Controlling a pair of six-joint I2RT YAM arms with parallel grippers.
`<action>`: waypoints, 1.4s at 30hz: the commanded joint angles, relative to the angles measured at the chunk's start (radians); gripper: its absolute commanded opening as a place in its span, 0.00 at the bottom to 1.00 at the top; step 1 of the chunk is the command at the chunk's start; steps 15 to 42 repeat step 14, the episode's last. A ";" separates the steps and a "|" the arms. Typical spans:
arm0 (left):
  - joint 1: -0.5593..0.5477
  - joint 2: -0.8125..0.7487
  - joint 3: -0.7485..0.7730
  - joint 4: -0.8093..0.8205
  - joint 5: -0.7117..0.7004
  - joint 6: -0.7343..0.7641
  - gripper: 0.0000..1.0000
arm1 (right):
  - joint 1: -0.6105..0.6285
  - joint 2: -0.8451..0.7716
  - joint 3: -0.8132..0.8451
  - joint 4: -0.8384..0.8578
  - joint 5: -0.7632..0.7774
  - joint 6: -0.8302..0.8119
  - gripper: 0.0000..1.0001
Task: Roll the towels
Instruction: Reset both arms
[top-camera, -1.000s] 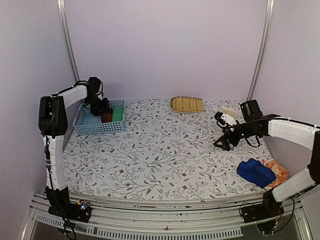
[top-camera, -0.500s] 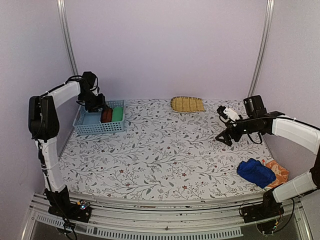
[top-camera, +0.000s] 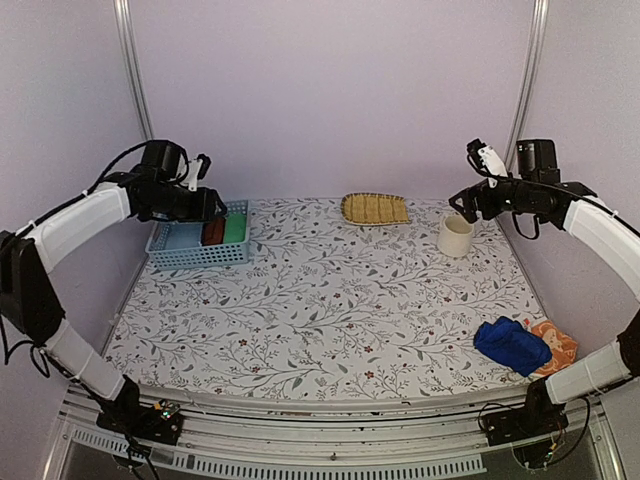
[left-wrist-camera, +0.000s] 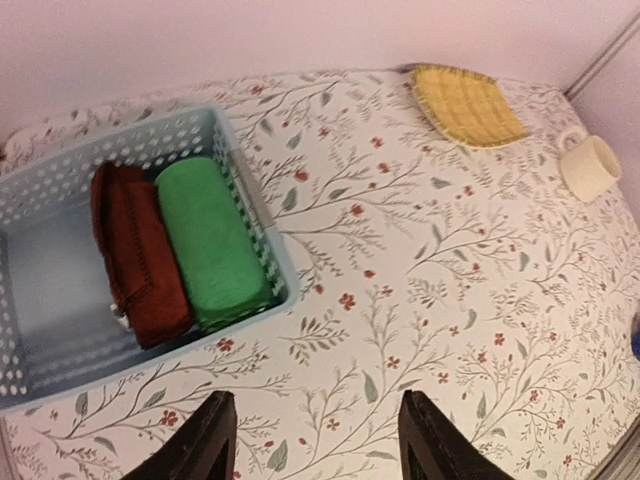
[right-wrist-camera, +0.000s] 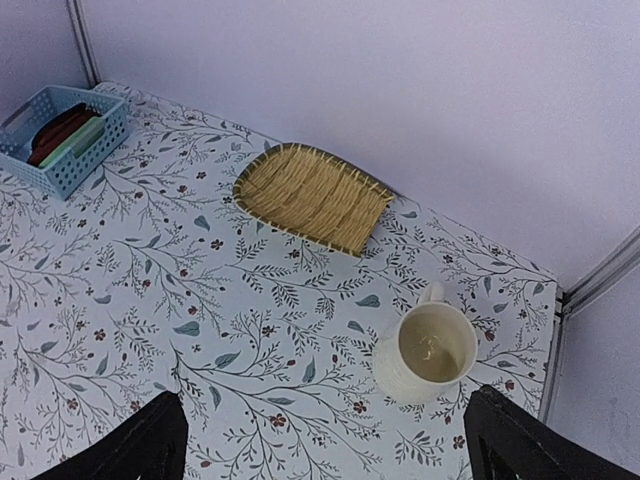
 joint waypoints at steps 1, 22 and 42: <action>-0.040 -0.198 -0.158 0.279 0.083 0.119 0.63 | -0.003 0.039 0.110 -0.001 0.092 0.178 0.99; -0.060 -0.446 -0.159 0.319 0.008 0.137 0.98 | -0.002 -0.068 0.167 0.085 0.089 0.254 0.99; -0.060 -0.446 -0.159 0.319 0.008 0.137 0.98 | -0.002 -0.068 0.167 0.085 0.089 0.254 0.99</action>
